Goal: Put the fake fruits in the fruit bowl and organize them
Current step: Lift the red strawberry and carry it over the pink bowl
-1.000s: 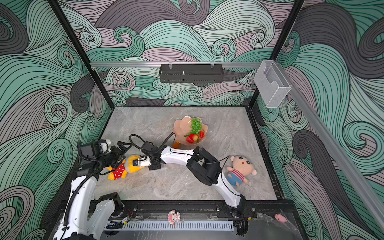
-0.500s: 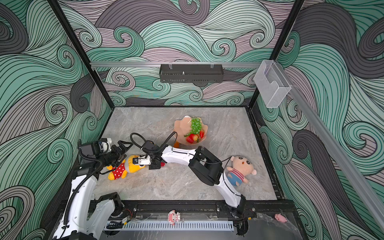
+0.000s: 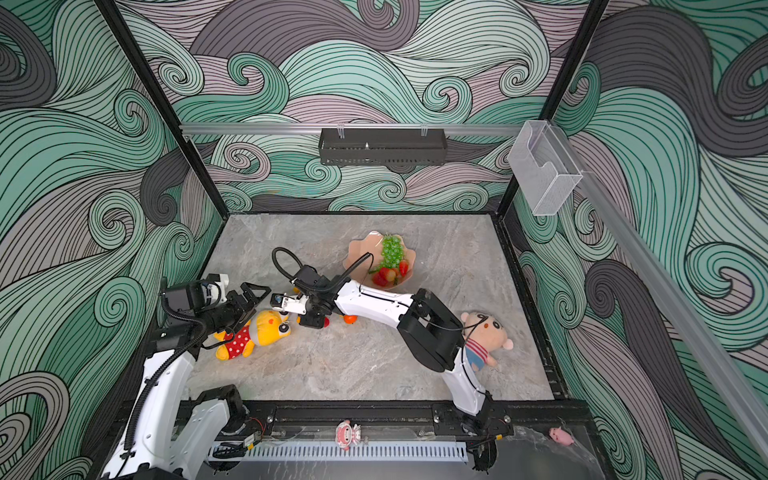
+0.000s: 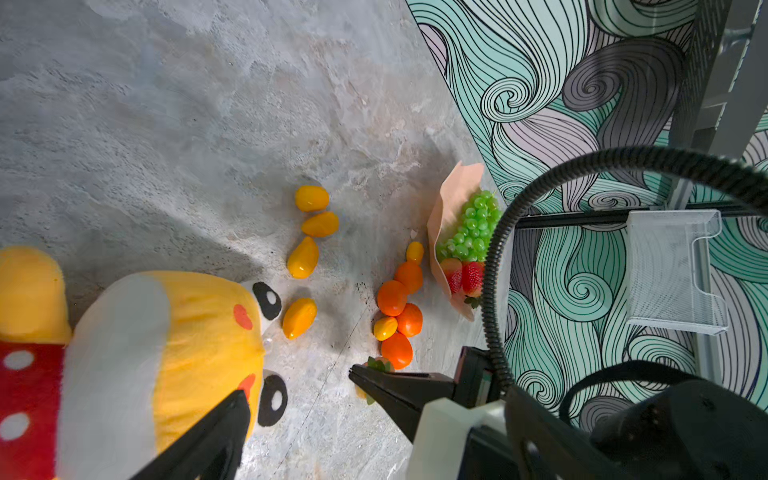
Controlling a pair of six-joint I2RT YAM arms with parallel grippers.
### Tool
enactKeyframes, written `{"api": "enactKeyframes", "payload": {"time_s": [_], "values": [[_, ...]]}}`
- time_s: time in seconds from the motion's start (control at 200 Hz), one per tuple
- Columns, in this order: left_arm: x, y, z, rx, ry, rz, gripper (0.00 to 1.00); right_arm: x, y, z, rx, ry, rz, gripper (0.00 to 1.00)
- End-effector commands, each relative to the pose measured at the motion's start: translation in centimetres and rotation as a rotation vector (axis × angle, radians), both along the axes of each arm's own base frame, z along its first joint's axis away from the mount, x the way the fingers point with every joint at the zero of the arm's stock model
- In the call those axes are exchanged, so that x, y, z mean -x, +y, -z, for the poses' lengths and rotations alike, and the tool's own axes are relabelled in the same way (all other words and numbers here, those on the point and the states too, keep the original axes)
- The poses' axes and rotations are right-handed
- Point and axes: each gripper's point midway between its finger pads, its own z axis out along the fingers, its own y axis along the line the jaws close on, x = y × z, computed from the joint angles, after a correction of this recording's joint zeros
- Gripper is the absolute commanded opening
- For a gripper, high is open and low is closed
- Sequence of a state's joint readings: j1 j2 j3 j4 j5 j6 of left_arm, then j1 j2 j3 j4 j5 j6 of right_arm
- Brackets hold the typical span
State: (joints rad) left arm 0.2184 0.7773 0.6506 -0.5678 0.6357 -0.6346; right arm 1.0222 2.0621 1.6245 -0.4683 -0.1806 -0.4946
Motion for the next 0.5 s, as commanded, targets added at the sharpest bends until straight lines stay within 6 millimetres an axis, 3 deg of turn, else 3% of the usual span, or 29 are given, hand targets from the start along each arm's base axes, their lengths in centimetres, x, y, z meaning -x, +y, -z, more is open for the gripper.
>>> {"api": "enactKeyframes", "payload": {"time_s": [0.0,0.2,0.495], "values": [[-0.4,-0.4,-1.2,-0.046,-0.039,0.042,0.99,-0.5,-1.0,-2.7,-0.053,0.063,0.11,0.0],[-0.9,-2.2,-1.8,-0.108,-0.061,0.113,0.99,-3.2,-3.4,-4.6,-0.108,0.137,0.313,0.0],[-2.4,-7.8,-1.9,-0.162,-0.081,0.249,0.99,-7.6,-9.5,-6.0,-0.105,0.128,0.536,0.0]]}}
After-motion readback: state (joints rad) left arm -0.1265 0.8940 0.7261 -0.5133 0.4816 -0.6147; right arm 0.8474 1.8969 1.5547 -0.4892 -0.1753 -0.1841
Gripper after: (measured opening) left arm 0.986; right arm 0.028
